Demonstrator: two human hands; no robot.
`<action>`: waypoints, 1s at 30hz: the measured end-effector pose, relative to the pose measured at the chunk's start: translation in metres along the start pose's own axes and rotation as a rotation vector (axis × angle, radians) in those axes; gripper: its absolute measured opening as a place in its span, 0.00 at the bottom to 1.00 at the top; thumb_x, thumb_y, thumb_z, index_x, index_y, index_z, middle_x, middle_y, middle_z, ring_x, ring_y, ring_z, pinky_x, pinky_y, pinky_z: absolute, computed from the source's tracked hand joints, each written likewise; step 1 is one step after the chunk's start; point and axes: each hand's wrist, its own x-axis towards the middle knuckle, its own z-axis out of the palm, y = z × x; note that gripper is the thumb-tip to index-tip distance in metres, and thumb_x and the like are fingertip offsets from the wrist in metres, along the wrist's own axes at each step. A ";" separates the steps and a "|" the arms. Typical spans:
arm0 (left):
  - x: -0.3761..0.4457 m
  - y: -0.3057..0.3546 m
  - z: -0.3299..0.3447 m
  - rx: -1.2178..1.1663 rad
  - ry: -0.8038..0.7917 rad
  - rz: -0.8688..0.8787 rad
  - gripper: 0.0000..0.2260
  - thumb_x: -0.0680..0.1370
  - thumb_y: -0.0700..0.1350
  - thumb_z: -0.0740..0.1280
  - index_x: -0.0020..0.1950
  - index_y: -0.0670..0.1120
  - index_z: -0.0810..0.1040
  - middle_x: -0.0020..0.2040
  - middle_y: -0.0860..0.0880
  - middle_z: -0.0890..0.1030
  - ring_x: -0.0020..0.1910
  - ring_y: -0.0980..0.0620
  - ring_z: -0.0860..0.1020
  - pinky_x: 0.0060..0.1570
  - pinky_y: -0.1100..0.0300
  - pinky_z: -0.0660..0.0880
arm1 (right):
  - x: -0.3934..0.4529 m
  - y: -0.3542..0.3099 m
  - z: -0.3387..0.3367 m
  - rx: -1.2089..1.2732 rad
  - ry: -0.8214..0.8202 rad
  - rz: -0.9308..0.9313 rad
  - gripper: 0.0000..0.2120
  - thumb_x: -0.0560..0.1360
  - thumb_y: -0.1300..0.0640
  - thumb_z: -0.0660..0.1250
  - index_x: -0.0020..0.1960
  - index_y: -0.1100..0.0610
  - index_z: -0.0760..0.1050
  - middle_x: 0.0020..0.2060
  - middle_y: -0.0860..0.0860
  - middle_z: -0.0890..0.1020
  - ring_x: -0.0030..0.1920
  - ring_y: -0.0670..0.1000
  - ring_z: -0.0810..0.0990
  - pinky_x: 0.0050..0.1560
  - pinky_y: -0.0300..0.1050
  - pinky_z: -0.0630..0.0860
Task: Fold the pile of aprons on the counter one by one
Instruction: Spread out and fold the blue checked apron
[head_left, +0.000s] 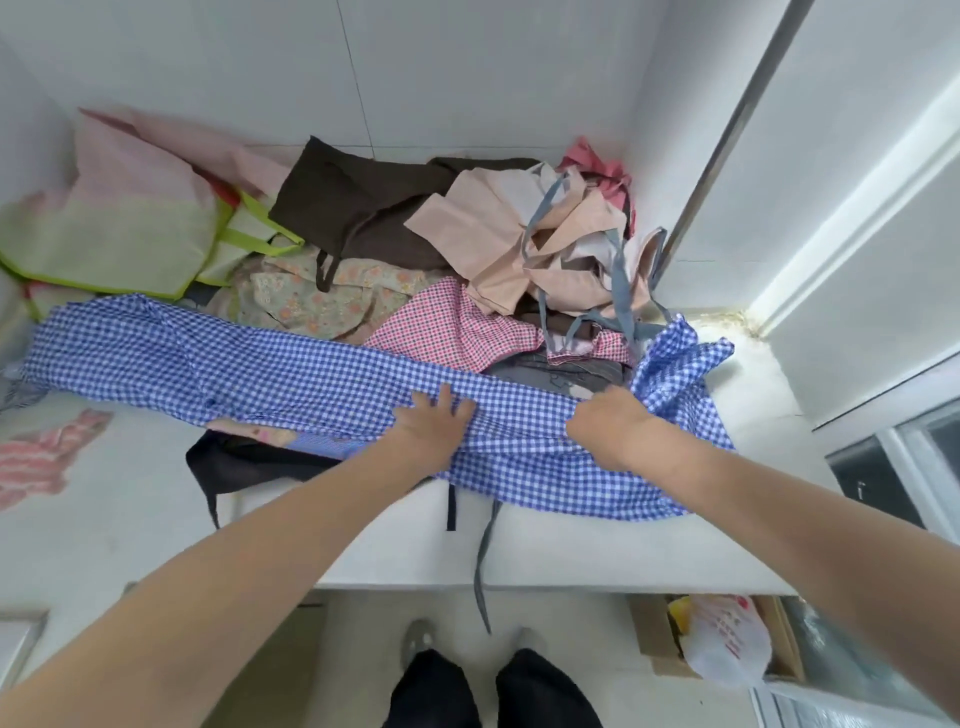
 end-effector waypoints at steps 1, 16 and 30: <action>0.004 0.002 0.002 -0.011 -0.018 -0.043 0.35 0.80 0.45 0.61 0.77 0.47 0.40 0.77 0.42 0.41 0.74 0.33 0.49 0.66 0.40 0.64 | -0.003 0.006 0.005 0.015 -0.039 0.025 0.14 0.78 0.63 0.61 0.63 0.56 0.72 0.59 0.51 0.76 0.60 0.55 0.74 0.56 0.49 0.68; -0.018 -0.010 -0.008 0.299 0.329 0.191 0.24 0.80 0.42 0.57 0.75 0.44 0.53 0.73 0.44 0.59 0.67 0.45 0.64 0.63 0.53 0.66 | -0.017 0.023 0.061 0.205 -0.029 0.057 0.22 0.76 0.64 0.61 0.68 0.53 0.64 0.59 0.55 0.71 0.59 0.55 0.73 0.56 0.49 0.70; -0.009 -0.008 -0.006 0.069 0.194 0.526 0.15 0.77 0.46 0.63 0.64 0.49 0.72 0.57 0.53 0.76 0.55 0.53 0.75 0.51 0.58 0.74 | -0.017 0.015 0.074 0.507 -0.040 -0.130 0.02 0.74 0.64 0.62 0.45 0.59 0.69 0.42 0.51 0.70 0.35 0.50 0.69 0.31 0.42 0.64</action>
